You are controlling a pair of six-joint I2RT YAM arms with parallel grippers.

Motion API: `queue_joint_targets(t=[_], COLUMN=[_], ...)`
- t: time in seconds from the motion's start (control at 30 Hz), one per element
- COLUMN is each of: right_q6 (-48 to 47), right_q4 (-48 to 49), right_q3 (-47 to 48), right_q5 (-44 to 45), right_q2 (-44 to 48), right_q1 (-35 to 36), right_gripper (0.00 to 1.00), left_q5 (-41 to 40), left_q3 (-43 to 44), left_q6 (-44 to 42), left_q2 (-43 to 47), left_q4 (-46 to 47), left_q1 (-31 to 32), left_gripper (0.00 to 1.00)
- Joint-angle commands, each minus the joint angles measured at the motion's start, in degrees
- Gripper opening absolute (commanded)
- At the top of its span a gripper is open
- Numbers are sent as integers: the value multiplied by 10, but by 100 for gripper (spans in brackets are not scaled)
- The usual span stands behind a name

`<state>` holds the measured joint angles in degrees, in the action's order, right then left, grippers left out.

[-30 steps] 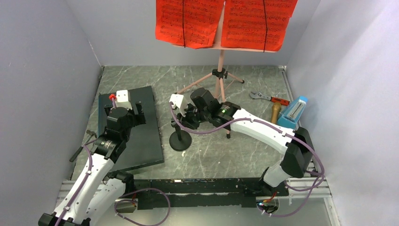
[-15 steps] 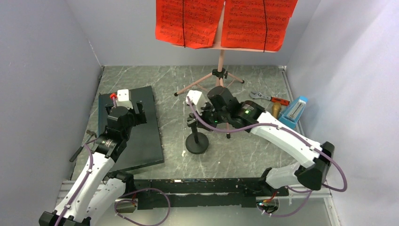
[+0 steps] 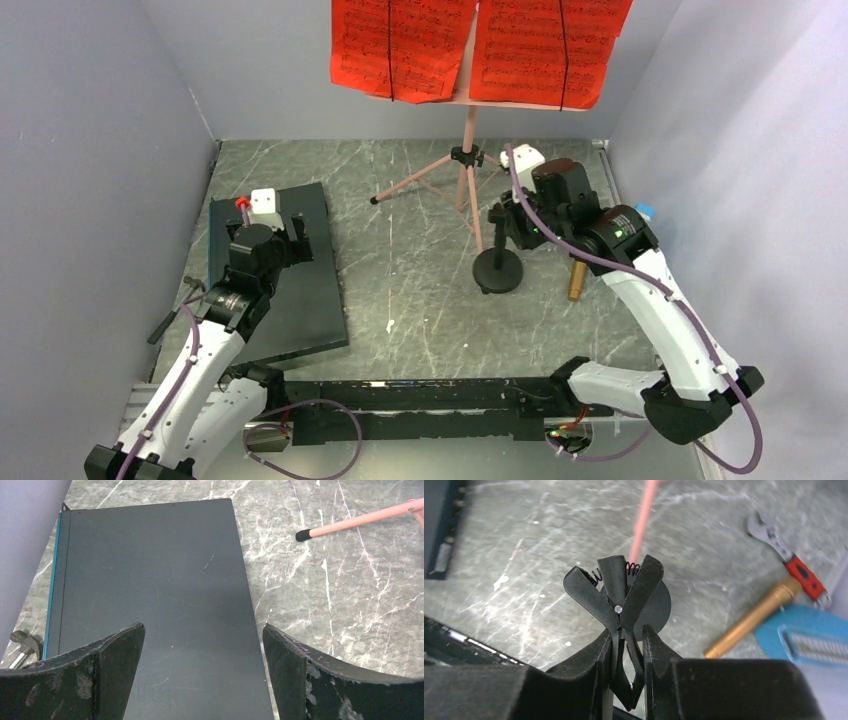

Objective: Pack up the instrument practice props

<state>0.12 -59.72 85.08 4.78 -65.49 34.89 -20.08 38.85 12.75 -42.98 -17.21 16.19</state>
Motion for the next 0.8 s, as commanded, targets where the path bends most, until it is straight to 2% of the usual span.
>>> queue_joint_targets(t=[0.0, 0.23, 0.37, 0.77], right_q6=[46, 80, 106, 127], right_q4=[-40, -36, -18, 121], right_q3=[40, 27, -9, -173], right_q5=[71, 171, 225, 236], right_q2=[19, 43, 55, 115], right_q1=[-53, -129, -195, -412], right_gripper=[0, 0, 0, 0], left_q5=[11, 12, 10, 20], left_q3=[0, 0, 0, -3], left_q6=[-2, -2, -2, 1], left_q2=[1, 1, 3, 16], left_q4=[20, 21, 22, 24], left_q1=[-4, -5, -4, -5], left_gripper=[94, 94, 94, 94])
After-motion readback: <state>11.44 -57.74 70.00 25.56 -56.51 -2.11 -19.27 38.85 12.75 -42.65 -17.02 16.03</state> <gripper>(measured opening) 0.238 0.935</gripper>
